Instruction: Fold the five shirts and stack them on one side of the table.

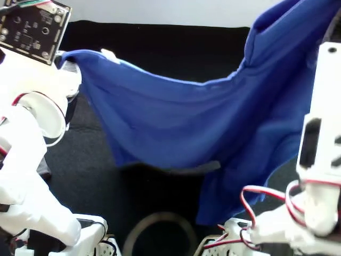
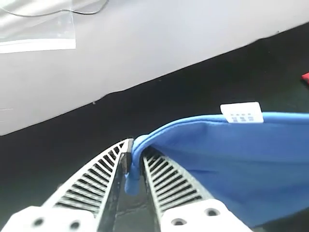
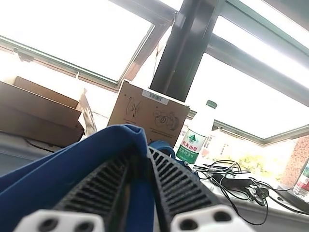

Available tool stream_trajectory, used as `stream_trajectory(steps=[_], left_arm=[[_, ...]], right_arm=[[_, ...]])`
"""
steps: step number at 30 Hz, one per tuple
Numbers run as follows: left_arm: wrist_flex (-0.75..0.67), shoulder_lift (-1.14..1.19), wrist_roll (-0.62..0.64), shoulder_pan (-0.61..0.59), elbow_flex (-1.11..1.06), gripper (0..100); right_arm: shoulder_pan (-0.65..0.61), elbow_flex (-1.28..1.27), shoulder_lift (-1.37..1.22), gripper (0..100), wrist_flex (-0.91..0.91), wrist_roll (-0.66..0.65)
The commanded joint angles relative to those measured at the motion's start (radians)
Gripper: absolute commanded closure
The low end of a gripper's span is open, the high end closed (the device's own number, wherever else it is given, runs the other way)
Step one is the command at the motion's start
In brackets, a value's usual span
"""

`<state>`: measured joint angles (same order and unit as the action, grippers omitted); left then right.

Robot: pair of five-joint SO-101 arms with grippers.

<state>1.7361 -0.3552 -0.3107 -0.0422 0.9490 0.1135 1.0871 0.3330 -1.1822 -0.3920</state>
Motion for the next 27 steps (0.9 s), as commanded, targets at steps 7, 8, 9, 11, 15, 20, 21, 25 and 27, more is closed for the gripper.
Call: stream_trajectory(steps=[7,8,9,11,15,20,21,25,27], left_arm=[[-0.031,-0.015,0.008,-0.085,0.171,99],[-0.029,-0.015,0.008,-0.085,0.18,99],[-0.028,-0.015,0.008,-0.085,0.186,99],[-0.026,-0.015,0.009,-0.082,0.183,99],[-0.017,-0.015,0.012,-0.079,0.183,99],[0.032,-0.016,0.012,-0.084,0.168,99],[0.032,-0.019,0.012,-0.084,0.157,99],[0.032,-0.088,0.014,-0.079,0.028,99],[0.032,-0.147,0.014,-0.081,-0.076,99]], right_arm=[[-0.005,0.028,-0.015,99.3,0.159,-0.012],[-0.005,0.028,-0.015,99.3,0.157,-0.012],[-0.007,0.03,-0.015,99.3,0.154,-0.012],[-0.007,0.03,-0.013,99.3,0.153,-0.011],[-0.008,0.035,-0.001,99.3,0.113,-0.011],[-0.09,0.044,0.088,99.3,-0.007,-0.011],[-0.101,0.042,0.108,99.3,-0.024,-0.011],[-0.108,0.038,0.157,99.3,-0.038,-0.011],[-0.108,0.038,0.171,99.3,-0.039,-0.011]])
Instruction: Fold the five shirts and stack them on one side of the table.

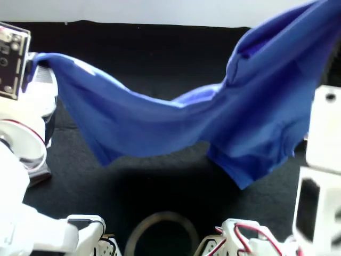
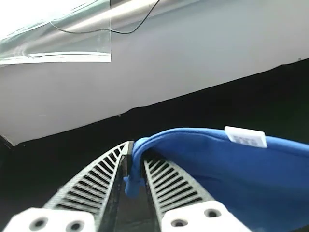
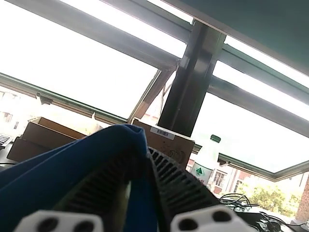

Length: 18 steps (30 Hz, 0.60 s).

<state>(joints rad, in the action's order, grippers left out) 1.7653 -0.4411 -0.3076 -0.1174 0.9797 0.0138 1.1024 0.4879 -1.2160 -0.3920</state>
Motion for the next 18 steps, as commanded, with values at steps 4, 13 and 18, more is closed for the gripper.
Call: stream_trajectory(steps=[4,13,18], left_arm=[[0.002,-0.193,0.009,-0.005,-0.268,99],[0.002,-0.358,0.009,-0.008,-0.352,99],[0.002,-0.386,0.009,-0.01,-0.348,99]], right_arm=[[-0.008,0.031,0.018,99.3,-0.005,-0.011],[-0.008,0.024,0.105,99.3,-0.004,-0.011],[-0.008,0.03,0.116,99.3,-0.007,-0.011]])
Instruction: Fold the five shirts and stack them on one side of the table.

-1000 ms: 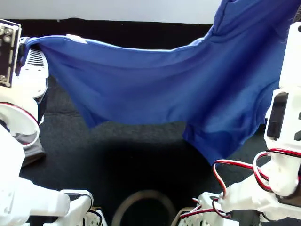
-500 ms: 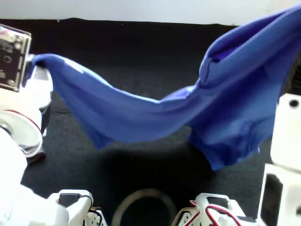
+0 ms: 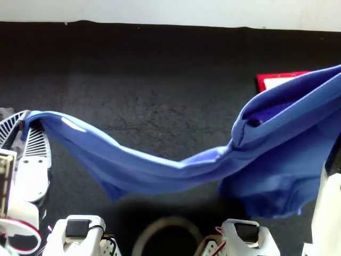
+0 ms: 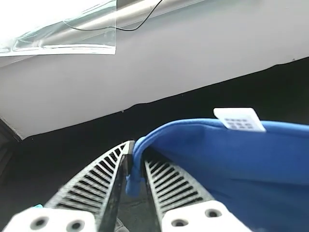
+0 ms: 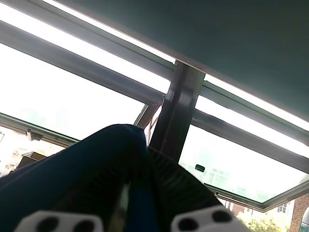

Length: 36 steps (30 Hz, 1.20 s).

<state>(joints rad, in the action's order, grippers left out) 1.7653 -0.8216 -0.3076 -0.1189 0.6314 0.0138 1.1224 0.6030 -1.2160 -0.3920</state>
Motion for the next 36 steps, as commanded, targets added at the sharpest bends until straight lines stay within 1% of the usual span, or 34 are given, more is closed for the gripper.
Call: stream_trajectory(steps=[1,4,8,10,12,17,20,25,29,33,36], left_arm=[[0.002,-0.007,0.009,-0.008,0.001,99],[0.002,0.001,0.009,-0.008,-0.005,99],[-0.011,0.084,0.006,-0.008,-0.073,99],[-0.055,0.15,0.005,-0.013,-0.105,99],[-0.11,0.222,0.005,-0.045,-0.119,99],[-0.238,0.426,0.005,-0.068,-0.116,99],[-0.288,0.535,0.005,-0.07,-0.116,99],[-0.416,0.676,0.005,-0.071,-0.113,99],[-0.436,0.771,0.005,-0.071,-0.021,99],[-0.431,0.874,0.005,-0.071,0.087,99],[-0.431,0.952,0.005,-0.068,0.111,99]], right_arm=[[-0.008,0.01,0.001,99.3,-0.005,-0.011],[-0.008,-0.004,-0.016,99.3,0.001,-0.011],[-0.01,-0.117,-0.094,99.3,0.015,-0.011],[-0.01,-0.191,-0.153,99.3,0.045,-0.011],[-0.01,-0.263,-0.213,99.3,0.091,-0.011],[-0.01,-0.392,-0.377,99.3,0.255,-0.011],[-0.01,-0.415,-0.489,99.3,0.331,-0.011],[-0.012,-0.41,-0.673,99.3,0.437,-0.011],[-0.013,-0.41,-0.746,99.3,0.51,-0.011],[-0.033,-0.418,-0.782,99.3,0.506,-0.011],[-0.033,-0.421,-0.819,99.3,0.506,-0.011]])
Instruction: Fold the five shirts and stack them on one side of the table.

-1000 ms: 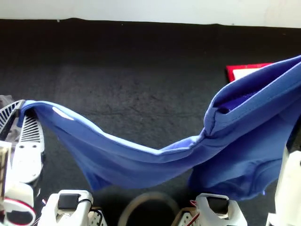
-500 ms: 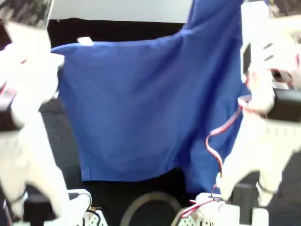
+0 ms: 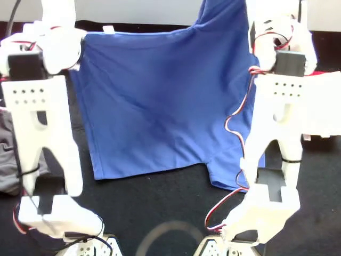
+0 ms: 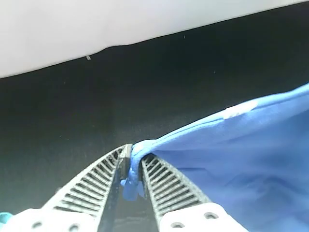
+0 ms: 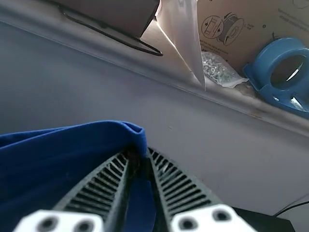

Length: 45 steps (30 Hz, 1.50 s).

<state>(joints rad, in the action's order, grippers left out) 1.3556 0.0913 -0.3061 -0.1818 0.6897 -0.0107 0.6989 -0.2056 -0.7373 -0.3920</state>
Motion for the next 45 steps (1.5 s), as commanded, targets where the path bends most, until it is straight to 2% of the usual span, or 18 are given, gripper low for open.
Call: stream_trajectory(steps=[1,13,19,27,36,42,45], left_arm=[[-0.021,0.064,0.003,-0.004,0.053,99],[-0.02,0.371,0.006,0.004,0.051,99],[0.068,0.473,0.006,0.021,0.053,99],[0.212,0.487,0.005,0.024,0.053,99],[0.384,0.486,0.0,0.022,0.054,99],[0.404,0.473,-0.071,0.016,0.015,99],[0.404,0.403,-0.071,0.025,-0.074,99]], right_arm=[[-0.008,0.002,-0.027,99.3,0.025,-0.011],[-0.005,0.01,-0.295,99.3,-0.289,-0.009],[-0.004,0.01,-0.329,99.3,-0.463,-0.009],[-0.002,0.015,-0.315,99.3,-0.667,-0.009],[-0.002,0.005,-0.174,99.3,-0.858,-0.008],[0.022,0.004,-0.122,99.3,-0.96,-0.006],[0.064,0.002,-0.101,99.3,-0.987,0.048]])
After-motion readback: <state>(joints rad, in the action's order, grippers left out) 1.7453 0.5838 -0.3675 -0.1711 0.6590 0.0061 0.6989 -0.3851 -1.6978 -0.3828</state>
